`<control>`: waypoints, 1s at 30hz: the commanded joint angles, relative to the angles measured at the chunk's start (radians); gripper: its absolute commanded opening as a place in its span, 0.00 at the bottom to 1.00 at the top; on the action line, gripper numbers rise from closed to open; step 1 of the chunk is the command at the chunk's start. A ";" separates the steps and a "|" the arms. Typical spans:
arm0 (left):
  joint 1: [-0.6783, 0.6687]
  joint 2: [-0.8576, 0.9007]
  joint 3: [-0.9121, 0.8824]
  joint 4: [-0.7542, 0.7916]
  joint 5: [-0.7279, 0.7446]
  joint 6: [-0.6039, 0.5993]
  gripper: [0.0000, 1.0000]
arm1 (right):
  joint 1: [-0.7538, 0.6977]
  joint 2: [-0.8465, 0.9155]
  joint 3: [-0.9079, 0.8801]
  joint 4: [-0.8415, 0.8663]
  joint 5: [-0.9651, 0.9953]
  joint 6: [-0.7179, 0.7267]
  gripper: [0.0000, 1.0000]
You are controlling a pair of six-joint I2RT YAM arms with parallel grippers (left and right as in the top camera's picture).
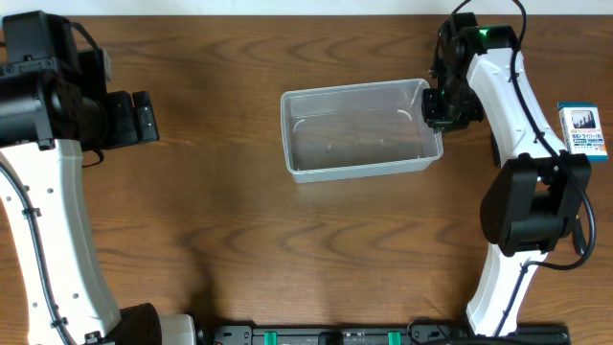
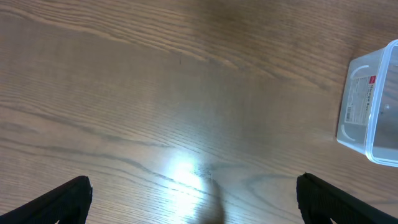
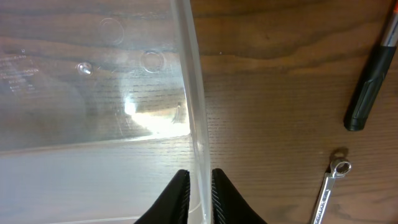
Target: Pack container
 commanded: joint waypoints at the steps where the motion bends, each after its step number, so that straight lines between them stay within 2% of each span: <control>1: 0.003 0.004 0.020 -0.003 -0.001 -0.010 0.98 | 0.005 -0.034 -0.006 0.003 0.000 0.019 0.14; 16: 0.003 0.004 0.020 -0.002 -0.001 -0.010 0.98 | 0.000 -0.028 -0.006 0.097 -0.076 -0.294 0.28; 30: 0.003 0.004 0.020 -0.010 -0.001 -0.010 0.98 | -0.008 0.018 -0.006 0.118 -0.074 -0.291 0.30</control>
